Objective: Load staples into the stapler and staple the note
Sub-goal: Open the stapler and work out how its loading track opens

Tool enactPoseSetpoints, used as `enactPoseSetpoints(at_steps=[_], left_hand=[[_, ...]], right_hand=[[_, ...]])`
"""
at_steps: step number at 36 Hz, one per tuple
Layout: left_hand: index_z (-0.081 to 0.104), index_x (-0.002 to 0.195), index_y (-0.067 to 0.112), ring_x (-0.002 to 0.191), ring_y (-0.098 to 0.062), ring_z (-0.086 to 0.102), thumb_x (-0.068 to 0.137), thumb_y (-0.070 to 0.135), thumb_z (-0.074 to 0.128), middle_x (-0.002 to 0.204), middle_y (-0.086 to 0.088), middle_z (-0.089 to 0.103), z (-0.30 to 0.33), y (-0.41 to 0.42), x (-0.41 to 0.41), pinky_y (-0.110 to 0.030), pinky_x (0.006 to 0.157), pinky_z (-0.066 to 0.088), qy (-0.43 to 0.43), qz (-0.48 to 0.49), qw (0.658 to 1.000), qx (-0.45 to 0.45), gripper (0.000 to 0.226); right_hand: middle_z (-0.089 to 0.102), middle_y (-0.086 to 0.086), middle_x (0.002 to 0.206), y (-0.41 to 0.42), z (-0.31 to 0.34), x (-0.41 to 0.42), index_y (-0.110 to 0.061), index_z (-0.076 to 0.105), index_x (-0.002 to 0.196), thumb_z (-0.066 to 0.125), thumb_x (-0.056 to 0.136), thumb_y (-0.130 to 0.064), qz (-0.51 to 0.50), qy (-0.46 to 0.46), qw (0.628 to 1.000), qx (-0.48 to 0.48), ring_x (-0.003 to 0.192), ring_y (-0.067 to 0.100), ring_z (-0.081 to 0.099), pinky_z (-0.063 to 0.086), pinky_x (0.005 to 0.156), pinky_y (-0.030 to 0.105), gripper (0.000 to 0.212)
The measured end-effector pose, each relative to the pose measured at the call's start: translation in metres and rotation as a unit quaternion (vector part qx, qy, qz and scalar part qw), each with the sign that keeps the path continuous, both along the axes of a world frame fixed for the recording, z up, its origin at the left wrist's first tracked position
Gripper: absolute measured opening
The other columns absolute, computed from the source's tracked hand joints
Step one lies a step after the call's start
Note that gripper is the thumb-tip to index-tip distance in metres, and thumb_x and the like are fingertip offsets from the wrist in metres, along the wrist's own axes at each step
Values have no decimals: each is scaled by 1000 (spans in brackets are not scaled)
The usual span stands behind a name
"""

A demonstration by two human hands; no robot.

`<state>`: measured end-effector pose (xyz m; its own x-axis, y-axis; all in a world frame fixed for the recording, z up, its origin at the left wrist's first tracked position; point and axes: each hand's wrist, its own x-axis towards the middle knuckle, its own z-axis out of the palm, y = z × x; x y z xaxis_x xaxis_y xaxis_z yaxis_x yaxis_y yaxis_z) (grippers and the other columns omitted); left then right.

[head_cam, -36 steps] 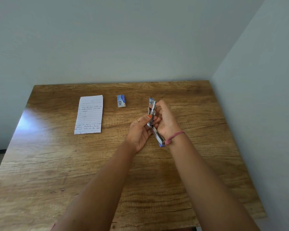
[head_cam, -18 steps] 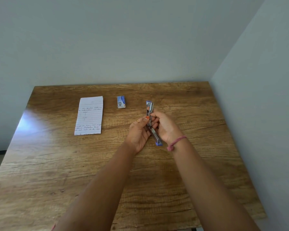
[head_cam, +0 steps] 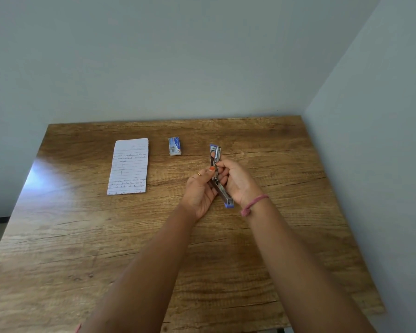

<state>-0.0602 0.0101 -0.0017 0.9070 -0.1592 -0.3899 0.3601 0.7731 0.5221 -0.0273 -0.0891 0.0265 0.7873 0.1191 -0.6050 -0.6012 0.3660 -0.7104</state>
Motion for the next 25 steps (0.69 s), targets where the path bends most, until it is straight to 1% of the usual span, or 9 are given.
enactPoseSetpoints(at_steps=[3,6,9,12,13,16,17,20,25], left_hand=[[63,105,-1,82,-16,71,98,4,47,87,-11,73,0,0,0,-26,78,58,2,3,1000,-4,19],[63,106,1,80,-14,71,99,5,45,86,-9,73,0,0,1,-24,74,58,-2,4,1000,-2,20],[62,109,1,81,-14,70,99,6,45,88,-9,73,-1,0,1,-25,76,58,-4,3,1000,0,21],[62,109,2,82,-15,70,99,6,45,89,-9,73,-1,0,1,-26,78,58,-4,2,1000,-2,21],[63,108,2,82,-14,71,99,6,45,89,-9,73,0,0,1,-25,78,58,-3,3,1000,-3,21],[63,103,1,81,-15,72,98,5,47,85,-9,74,1,0,0,-26,77,58,3,6,1000,-9,18],[63,102,1,82,-16,72,98,5,47,85,-9,74,1,0,0,-26,77,58,3,5,1000,-10,17],[62,100,0,83,-17,72,98,5,47,85,-10,73,3,0,0,-27,76,58,0,0,1000,-8,16],[62,98,-2,85,-19,72,97,6,49,87,-12,73,3,1,0,-28,76,58,4,-4,1000,-8,15]], right_hand=[[44,-5,63,2,-1,0,-10,66,104,51,94,-4,-2,-12,1000,-20,52,4,36,31,44,14,19],[55,-4,63,5,-2,-3,-14,68,95,53,96,-7,3,-38,998,-49,52,5,45,41,49,17,16],[58,-2,68,5,-3,-4,-17,68,90,54,96,-8,2,-50,997,-56,56,7,47,44,52,18,18],[60,4,79,5,-3,-3,-17,68,89,54,96,-8,6,-50,997,-50,66,11,50,45,63,24,18],[59,4,80,4,-3,-3,-16,68,90,54,96,-9,7,-49,998,-46,66,11,49,44,62,24,17],[50,-2,68,3,-3,-4,-12,69,90,57,95,-19,8,-28,999,-37,54,5,41,39,46,15,15],[48,-3,66,3,-4,-3,-13,70,91,58,94,-23,10,-19,999,-33,52,4,39,37,46,15,16],[46,-3,67,3,-1,2,-10,68,96,59,91,-34,13,6,1000,-27,55,7,35,31,52,19,25],[46,-3,67,2,6,9,-15,64,87,55,91,-40,41,31,998,-34,45,3,31,23,39,14,28]])
